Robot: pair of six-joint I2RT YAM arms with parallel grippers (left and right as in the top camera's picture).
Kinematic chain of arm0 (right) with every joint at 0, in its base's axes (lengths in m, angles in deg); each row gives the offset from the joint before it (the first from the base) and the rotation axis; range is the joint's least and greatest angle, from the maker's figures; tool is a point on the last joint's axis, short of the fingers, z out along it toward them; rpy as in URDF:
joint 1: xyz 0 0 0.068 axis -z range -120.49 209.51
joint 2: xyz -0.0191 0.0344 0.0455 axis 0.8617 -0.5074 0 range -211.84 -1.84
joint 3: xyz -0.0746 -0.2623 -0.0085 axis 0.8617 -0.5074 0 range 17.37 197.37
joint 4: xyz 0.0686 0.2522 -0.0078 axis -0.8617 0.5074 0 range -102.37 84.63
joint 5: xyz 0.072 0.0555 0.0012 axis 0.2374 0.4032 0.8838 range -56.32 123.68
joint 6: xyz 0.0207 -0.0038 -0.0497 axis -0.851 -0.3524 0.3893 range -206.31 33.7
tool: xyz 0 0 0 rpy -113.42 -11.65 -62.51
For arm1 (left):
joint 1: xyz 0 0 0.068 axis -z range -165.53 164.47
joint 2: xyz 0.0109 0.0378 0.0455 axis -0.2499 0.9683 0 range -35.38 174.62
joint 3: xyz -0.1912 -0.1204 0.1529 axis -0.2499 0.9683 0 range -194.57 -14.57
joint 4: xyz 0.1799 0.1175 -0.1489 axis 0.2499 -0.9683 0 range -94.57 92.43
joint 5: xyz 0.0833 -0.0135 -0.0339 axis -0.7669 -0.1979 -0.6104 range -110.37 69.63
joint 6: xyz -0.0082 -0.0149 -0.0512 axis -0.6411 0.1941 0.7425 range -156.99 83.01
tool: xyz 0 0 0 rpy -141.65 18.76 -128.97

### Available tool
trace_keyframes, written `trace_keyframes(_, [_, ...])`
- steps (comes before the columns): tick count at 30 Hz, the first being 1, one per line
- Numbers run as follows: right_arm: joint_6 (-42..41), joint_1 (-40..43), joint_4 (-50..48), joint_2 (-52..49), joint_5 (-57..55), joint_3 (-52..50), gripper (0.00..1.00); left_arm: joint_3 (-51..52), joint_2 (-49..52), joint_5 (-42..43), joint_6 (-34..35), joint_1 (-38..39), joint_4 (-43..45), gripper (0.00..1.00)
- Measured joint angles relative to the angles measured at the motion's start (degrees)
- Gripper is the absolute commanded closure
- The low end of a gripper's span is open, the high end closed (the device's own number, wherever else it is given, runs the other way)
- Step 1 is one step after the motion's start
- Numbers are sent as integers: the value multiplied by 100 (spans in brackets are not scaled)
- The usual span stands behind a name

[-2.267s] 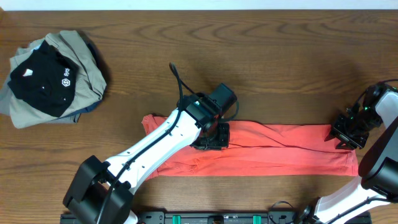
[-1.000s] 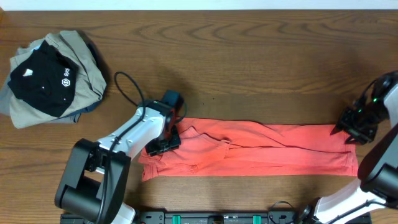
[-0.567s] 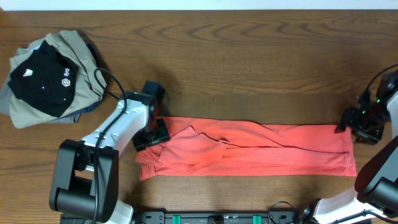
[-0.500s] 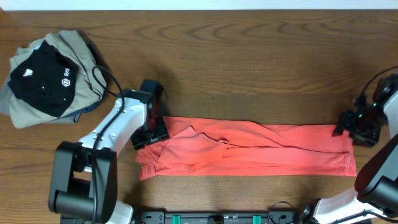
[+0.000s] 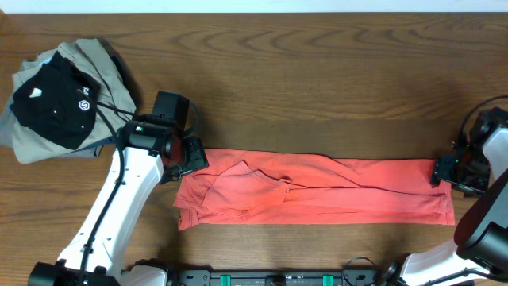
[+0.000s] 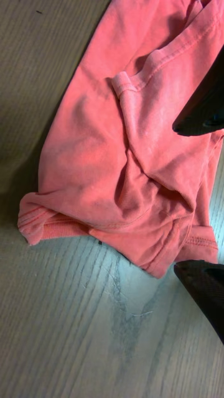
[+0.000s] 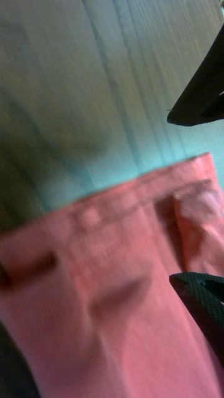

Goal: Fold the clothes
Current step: 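Grasp the strip's left end with left gripper, right end with right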

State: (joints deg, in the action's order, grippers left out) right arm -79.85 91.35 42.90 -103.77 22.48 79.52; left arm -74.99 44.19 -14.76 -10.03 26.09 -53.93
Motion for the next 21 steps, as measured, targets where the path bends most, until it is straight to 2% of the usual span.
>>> trace_keyframes(2, [2, 72, -125, 0, 44, -136, 29, 2, 17, 42, 15, 0, 11, 34])
trace_keyframes(4, [17, 96, -223, 0, 160, -275, 44, 4, 39, 173, 22, 0, 63, 34])
trace_keyframes(6, [-22, 98, -280, 0, 254, -348, 55, 17, 107, 313, 20, 9, 129, 35])
trace_keyframes(10, [-184, 98, -313, 0, 341, -356, 55, 157, 420, 468, 20, 92, 269, 35])
trace_keyframes(14, [-273, 98, -372, 0, 387, -361, 67, 372, 837, 520, 20, 208, 487, 35])
trace_keyframes(21, [-358, 98, -643, 0, 396, -382, 73, 603, 1427, 592, 22, 323, 833, 35])
